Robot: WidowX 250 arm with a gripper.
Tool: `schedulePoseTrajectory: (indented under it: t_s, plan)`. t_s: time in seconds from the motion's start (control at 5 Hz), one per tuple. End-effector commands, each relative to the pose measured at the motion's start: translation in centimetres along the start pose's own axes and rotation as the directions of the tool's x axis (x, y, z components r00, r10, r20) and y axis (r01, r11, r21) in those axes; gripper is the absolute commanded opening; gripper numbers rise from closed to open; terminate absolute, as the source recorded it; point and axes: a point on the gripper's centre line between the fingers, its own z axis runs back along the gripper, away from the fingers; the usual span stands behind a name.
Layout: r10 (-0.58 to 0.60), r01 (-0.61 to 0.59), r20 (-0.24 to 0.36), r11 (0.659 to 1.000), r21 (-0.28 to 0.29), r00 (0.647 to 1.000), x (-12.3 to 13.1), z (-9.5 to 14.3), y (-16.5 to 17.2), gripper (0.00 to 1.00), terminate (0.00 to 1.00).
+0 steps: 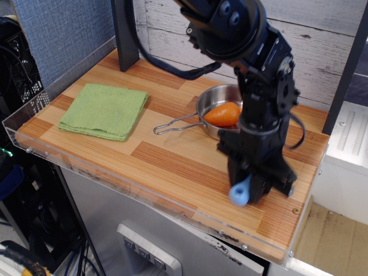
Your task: Place the blue spoon between the pot and green towel
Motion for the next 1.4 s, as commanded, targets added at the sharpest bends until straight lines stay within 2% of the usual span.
schedulePoseTrajectory:
  t_s: [0.0,0.2,0.4,0.6,1.0,1.2]
  plan:
    - [0.104,-0.096,0.174,0.994,-0.053,0.979,-2.4,8.4,4.4,0.00,0.00]
    - [0.242,-0.237,0.152,0.970,-0.053,0.958,-2.6,8.7,9.2,0.00,0.00]
    - [0.317,-0.317,0.117,0.948,-0.016,0.941,-0.8,7.3,13.4,0.00,0.00]
    - [0.341,-0.346,0.099,0.937,0.043,0.935,2.1,5.7,15.7,0.00,0.00]
    - [0.360,-0.364,0.057,0.926,0.099,0.931,7.2,3.7,17.1,0.00,0.00]
    - [0.365,-0.367,0.040,0.923,0.119,0.930,7.7,2.8,17.3,0.00,0.00]
